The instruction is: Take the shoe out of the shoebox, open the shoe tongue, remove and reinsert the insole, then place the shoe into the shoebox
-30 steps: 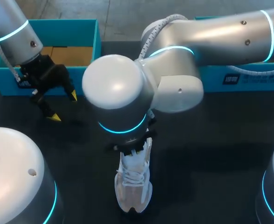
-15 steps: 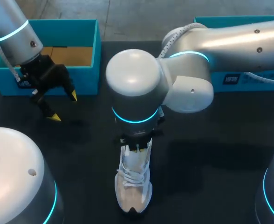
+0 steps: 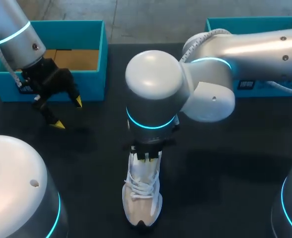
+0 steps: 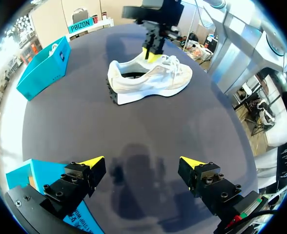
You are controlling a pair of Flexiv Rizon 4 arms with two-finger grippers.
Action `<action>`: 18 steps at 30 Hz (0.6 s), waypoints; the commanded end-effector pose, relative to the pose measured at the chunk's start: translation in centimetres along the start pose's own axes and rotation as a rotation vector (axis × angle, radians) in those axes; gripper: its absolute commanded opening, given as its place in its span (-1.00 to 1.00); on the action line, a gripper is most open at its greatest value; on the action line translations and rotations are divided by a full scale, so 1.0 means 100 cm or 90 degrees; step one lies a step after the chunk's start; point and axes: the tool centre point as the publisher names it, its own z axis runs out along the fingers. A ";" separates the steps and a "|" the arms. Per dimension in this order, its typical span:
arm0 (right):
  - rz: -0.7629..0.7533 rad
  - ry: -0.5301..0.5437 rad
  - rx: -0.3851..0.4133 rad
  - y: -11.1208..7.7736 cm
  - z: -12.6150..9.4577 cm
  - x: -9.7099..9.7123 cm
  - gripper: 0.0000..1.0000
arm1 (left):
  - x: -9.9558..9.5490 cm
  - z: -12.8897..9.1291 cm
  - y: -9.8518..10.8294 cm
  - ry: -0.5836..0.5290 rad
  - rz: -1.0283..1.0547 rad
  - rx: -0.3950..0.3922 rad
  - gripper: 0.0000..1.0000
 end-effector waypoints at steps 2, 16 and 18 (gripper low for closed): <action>0.308 -0.013 -0.018 -0.017 -0.001 0.016 -0.62 | 0.001 0.000 0.000 -0.001 0.000 -0.002 1.00; 0.320 0.025 0.020 -0.015 0.037 0.018 -0.73 | 0.001 0.000 0.000 -0.001 0.000 -0.002 1.00; 0.322 0.025 0.024 -0.014 0.041 0.017 -0.75 | 0.001 0.000 0.000 -0.001 0.000 -0.002 1.00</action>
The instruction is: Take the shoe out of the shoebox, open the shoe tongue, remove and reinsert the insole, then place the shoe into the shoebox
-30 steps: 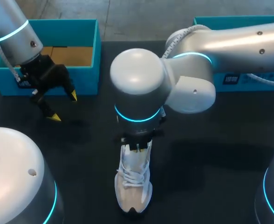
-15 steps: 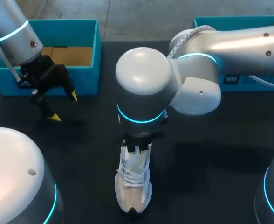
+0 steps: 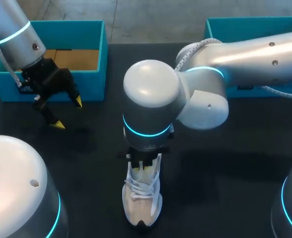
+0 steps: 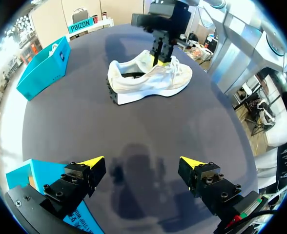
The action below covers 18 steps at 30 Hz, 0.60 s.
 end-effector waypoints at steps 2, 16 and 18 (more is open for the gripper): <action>0.329 0.007 -0.003 -0.002 0.013 0.001 -0.76 | 0.001 0.000 0.000 -0.001 0.000 -0.002 1.00; 0.285 -0.003 -0.094 0.012 -0.038 -0.007 -0.55 | 0.001 0.000 0.000 -0.001 0.000 -0.002 1.00; 0.269 0.004 -0.102 0.015 -0.042 -0.009 -0.55 | 0.001 0.000 0.000 -0.001 0.000 -0.002 1.00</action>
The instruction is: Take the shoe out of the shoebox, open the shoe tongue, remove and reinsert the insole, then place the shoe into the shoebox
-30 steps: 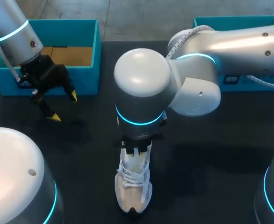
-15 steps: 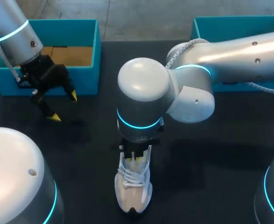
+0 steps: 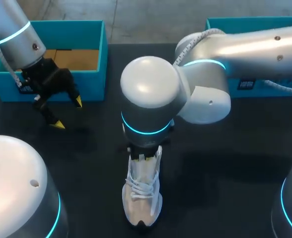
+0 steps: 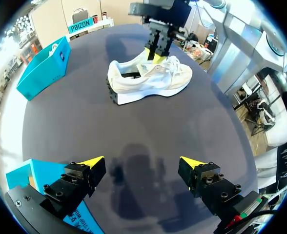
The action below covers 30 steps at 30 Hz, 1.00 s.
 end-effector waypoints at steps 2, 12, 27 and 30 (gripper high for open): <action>0.274 0.018 -0.043 0.001 -0.014 -0.010 -0.49 | 0.001 0.000 0.000 -0.001 0.000 -0.002 1.00; 0.102 0.087 -0.045 0.024 -0.023 -0.021 1.00 | 0.001 0.000 0.000 -0.001 0.000 -0.002 1.00; -0.175 0.166 0.027 0.037 -0.038 -0.034 1.00 | 0.001 0.000 0.000 -0.001 0.000 -0.002 1.00; -0.175 0.166 0.027 0.037 -0.038 -0.034 1.00 | 0.001 0.000 0.000 -0.001 0.000 -0.002 1.00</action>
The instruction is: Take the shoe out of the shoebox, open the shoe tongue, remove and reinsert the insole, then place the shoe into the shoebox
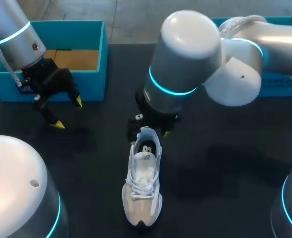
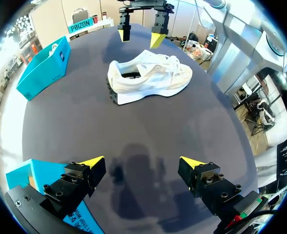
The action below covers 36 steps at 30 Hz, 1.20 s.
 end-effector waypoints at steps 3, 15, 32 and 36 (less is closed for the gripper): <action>-0.015 0.059 -0.003 -0.003 0.001 -0.009 1.00 | 0.001 0.000 0.000 -0.001 0.000 -0.002 1.00; -0.235 -0.008 0.056 0.016 0.013 -0.006 1.00 | 0.001 0.000 0.000 -0.001 0.000 -0.002 1.00; -0.385 -0.014 0.090 0.033 0.019 -0.012 1.00 | 0.001 0.000 0.000 -0.001 0.000 -0.002 1.00; -0.385 -0.014 0.090 0.033 0.019 -0.012 1.00 | 0.001 0.000 0.000 -0.001 0.000 -0.002 1.00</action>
